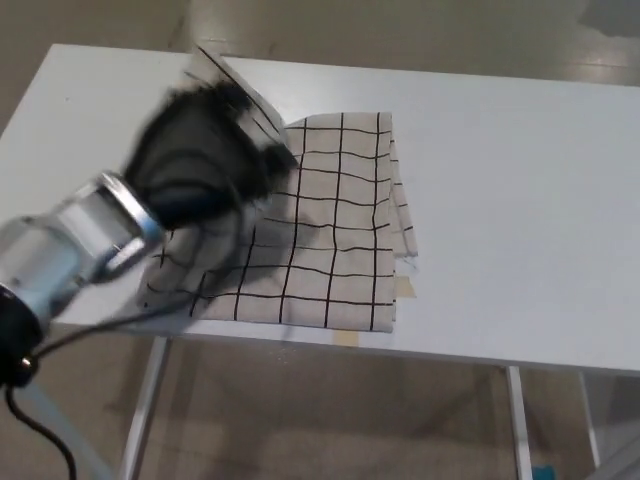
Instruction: Use the left hand to fold a white towel with checkered patterns in half.
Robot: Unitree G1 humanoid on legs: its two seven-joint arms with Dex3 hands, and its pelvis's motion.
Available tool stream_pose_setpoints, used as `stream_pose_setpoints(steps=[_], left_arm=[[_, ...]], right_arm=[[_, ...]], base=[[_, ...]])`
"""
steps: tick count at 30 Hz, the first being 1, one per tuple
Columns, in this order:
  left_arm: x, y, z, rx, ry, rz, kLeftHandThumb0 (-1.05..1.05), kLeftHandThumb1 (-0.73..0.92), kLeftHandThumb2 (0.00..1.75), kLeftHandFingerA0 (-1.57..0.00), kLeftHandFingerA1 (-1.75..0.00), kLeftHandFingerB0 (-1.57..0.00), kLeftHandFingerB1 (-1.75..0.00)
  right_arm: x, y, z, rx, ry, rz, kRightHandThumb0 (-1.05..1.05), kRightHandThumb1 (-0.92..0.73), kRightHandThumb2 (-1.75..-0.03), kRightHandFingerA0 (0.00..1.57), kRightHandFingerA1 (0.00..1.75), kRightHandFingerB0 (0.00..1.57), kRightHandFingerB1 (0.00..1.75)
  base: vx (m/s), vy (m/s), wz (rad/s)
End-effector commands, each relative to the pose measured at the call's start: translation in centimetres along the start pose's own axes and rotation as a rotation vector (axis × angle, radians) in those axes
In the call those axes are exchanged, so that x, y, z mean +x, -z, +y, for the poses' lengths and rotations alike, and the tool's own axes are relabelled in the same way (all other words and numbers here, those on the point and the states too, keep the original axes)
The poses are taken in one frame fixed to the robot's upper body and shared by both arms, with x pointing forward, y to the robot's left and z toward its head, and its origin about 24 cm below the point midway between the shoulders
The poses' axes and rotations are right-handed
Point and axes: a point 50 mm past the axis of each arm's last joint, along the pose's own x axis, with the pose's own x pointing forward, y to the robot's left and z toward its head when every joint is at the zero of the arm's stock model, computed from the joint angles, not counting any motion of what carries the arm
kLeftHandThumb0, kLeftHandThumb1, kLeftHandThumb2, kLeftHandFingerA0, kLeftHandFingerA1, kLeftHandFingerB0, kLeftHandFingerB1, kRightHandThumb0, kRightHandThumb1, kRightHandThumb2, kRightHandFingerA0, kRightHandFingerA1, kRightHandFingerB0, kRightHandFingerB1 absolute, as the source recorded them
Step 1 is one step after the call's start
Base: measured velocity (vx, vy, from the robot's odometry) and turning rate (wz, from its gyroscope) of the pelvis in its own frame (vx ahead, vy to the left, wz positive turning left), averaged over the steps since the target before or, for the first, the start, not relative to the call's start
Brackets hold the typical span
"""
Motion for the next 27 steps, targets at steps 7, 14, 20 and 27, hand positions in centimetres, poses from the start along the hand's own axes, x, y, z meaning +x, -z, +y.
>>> stream_pose_setpoints(steps=[7,14,20,27], left_arm=[[0.9,-13.5,-4.9,-0.005,0.441,-0.388,-0.70,0.56,0.58,-0.31,-0.39,-0.29,-0.31],[3.6,-15.0,-4.1,0.008,0.470,-0.362,-0.76,0.44,0.88,-0.01,-0.18,-0.03,-0.37],[5.9,-17.1,-2.1,-0.043,0.437,-0.357,-0.77,0.44,0.89,-0.04,-0.10,-0.05,-0.29],[7.3,-15.7,-0.7,-0.027,0.416,-0.332,-0.85,0.44,0.82,0.00,-0.02,-0.05,-0.23]], right_arm=[[-1.1,0.6,-0.3,-0.089,-0.015,-0.040,-0.33,-0.77,-0.61,0.41,0.55,0.40,0.49],[-0.6,0.2,0.0,-0.082,-0.020,-0.057,-0.33,-0.76,-0.61,0.43,0.63,0.41,0.50],[-0.9,0.2,0.2,-0.071,-0.029,-0.052,-0.33,-0.76,-0.61,0.42,0.58,0.42,0.52],[-0.8,0.3,0.2,-0.065,-0.048,-0.043,-0.33,-0.76,-0.62,0.39,0.58,0.42,0.53]], base=[[0.00,0.000,0.00],[0.00,0.000,0.00],[0.00,0.000,0.00],[0.00,0.000,0.00]])
